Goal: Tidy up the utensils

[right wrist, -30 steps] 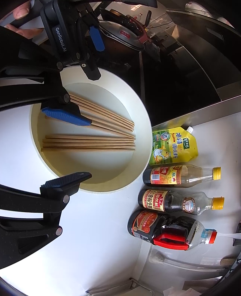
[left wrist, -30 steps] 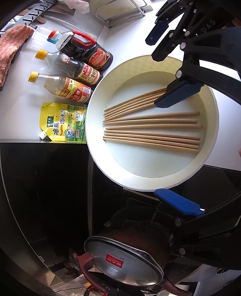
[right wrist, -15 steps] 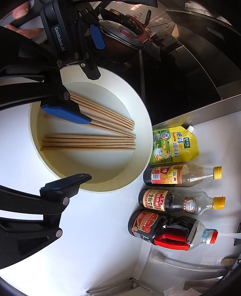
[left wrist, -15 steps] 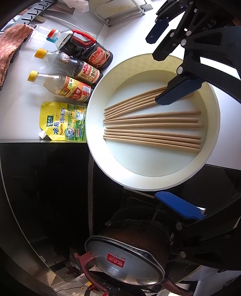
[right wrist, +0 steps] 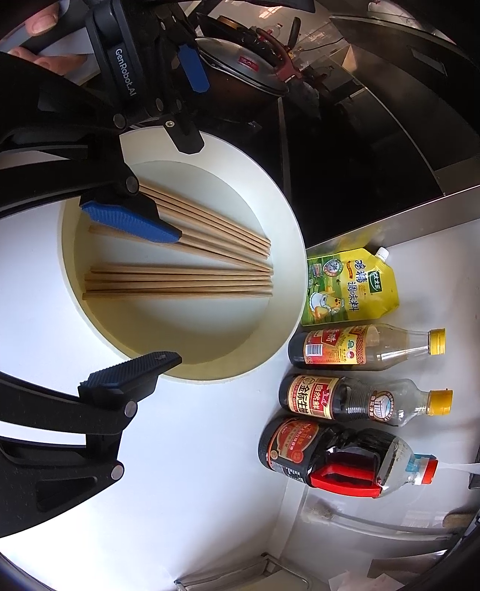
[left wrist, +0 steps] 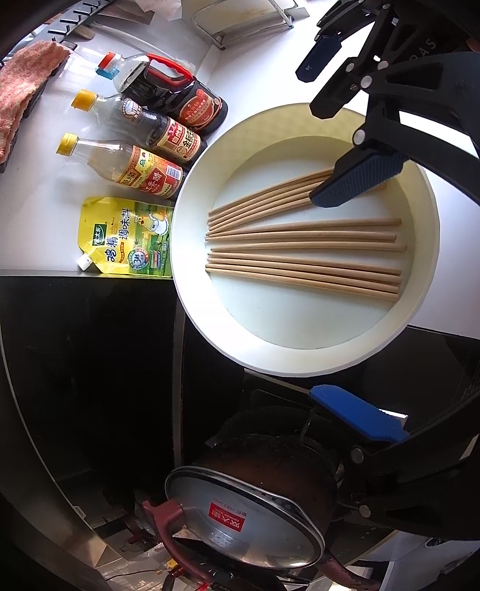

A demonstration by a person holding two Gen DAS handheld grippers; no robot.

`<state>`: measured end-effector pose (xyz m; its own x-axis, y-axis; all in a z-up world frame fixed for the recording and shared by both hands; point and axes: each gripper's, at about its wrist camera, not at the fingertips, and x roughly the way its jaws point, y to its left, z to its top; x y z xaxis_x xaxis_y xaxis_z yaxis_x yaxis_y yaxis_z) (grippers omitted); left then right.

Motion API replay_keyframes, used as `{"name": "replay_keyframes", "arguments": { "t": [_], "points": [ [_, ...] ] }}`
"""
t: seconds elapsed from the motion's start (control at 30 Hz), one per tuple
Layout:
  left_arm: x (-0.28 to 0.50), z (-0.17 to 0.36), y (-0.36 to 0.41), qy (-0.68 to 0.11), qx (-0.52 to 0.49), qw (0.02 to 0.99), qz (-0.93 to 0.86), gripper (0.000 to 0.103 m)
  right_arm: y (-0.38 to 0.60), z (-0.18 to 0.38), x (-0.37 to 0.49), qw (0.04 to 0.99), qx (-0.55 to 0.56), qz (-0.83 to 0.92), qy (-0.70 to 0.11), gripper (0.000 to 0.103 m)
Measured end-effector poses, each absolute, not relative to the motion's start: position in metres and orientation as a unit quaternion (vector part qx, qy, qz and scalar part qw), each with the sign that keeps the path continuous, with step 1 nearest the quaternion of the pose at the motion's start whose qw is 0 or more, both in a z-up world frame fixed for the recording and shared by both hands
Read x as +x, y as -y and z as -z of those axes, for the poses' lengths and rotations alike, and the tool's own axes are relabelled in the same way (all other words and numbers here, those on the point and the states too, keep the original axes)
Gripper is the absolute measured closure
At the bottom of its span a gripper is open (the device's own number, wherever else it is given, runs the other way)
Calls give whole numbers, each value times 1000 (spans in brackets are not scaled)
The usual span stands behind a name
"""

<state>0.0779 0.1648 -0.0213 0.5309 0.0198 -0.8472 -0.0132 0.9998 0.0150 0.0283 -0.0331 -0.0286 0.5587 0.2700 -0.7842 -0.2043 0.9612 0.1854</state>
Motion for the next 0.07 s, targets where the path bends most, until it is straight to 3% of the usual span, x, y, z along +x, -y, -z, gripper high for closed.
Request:
{"name": "replay_keyframes", "arguments": {
  "t": [0.07],
  "points": [
    [78, 21, -165, -485, 3, 875, -9, 8, 33, 29, 28, 882, 37, -135, -450, 44]
  ]
}}
